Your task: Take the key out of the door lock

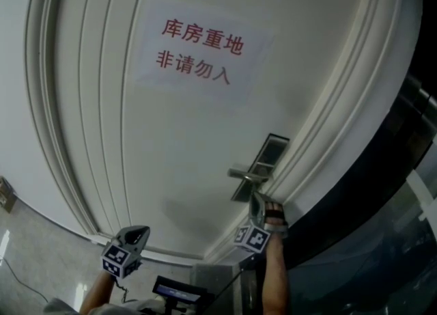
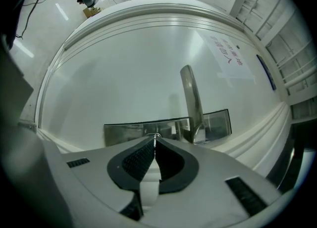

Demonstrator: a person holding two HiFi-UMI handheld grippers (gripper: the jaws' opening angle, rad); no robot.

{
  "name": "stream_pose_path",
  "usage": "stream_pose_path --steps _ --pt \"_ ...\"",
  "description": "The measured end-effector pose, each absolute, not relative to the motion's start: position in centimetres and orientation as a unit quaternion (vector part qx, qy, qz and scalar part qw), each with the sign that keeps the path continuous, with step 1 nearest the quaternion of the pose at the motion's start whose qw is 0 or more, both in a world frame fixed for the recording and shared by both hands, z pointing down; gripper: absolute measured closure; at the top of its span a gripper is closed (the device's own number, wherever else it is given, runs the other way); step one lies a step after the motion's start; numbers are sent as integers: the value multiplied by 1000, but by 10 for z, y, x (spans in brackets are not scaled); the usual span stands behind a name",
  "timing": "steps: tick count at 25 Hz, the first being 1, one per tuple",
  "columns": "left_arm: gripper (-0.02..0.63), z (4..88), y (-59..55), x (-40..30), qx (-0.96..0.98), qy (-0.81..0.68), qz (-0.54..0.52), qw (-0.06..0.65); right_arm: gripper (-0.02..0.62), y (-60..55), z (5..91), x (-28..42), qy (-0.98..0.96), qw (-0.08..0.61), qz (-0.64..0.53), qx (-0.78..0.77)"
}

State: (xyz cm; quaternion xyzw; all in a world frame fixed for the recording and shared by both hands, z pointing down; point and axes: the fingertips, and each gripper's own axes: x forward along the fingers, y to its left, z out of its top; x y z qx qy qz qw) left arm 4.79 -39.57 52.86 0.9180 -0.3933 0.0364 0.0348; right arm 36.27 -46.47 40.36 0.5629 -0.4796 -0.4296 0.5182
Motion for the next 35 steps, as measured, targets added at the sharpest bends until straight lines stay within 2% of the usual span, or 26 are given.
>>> stream_pose_path --steps 23,26,35 --pt "600 528 -379 39 916 -398 34 27 575 -448 404 356 -488 503 -428 570" --pt "600 527 -376 39 917 -397 34 26 575 -437 405 355 -513 475 -407 588" --pt "600 526 -366 35 919 -392 39 26 575 -384 401 342 -578 326 -332 671"
